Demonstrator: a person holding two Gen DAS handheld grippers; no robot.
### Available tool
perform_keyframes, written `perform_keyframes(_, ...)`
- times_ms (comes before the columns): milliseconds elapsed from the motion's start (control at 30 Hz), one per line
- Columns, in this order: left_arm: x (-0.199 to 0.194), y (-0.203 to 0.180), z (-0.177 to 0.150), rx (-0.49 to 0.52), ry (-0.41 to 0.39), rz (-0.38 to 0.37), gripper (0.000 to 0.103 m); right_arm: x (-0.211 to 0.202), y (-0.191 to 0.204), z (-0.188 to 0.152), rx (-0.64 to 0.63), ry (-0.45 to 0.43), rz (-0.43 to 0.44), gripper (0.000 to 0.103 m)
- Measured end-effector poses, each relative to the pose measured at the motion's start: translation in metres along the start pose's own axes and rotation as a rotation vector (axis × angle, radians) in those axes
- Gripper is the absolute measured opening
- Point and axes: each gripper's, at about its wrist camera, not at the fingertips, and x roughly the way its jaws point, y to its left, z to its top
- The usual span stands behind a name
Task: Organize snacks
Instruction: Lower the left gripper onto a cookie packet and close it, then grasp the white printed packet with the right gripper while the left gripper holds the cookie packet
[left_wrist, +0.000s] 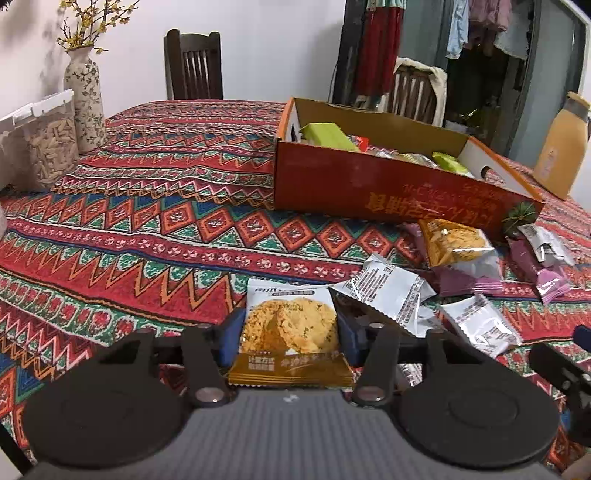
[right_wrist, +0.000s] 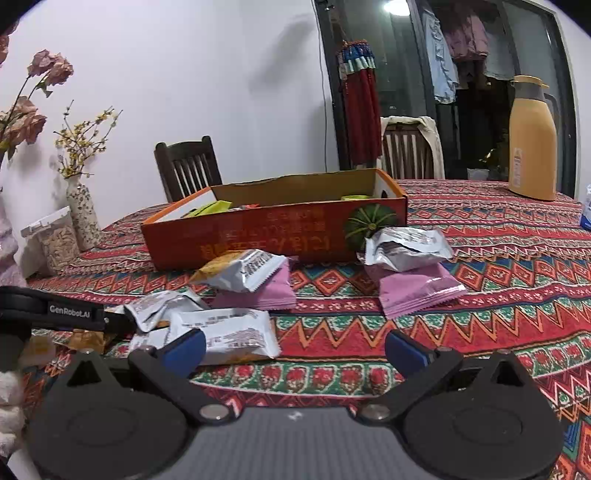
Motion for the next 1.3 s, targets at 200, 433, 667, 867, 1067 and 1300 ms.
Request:
perform_keyframes(200,-0.011,0.006,-0.004,0.026,-0.069,-0.019,0.050,0.003,0.011,0.005,-0.018,0.013,0.029,0.103)
perform_keyframes(433,-0.022,0.012,0.005,0.045,-0.173,-0.002,0.050,0.022,0.026,0.016,-0.014,0.084,0.075,0.103)
perform_keyframes(667,-0.011,0.013,0.008,0.076,-0.244,0.007,0.050,0.045,0.042,0.023,-0.058,0.156,0.045,0.103)
perform_keyframes(867,-0.008,0.014,0.004,0.088,-0.257,-0.027,0.051,0.056,0.043,0.026,-0.082,0.187,0.018,0.103)
perform_keyframes(1067,-0.005,0.019,0.005,0.068,-0.234,-0.039,0.051,0.063,0.038,0.030,-0.085,0.199,-0.001,0.103)
perform_keyframes(1300,-0.006,0.022,0.005,0.060,-0.236,-0.064,0.051,0.068,0.029,0.033,-0.062,0.221,-0.031,0.103)
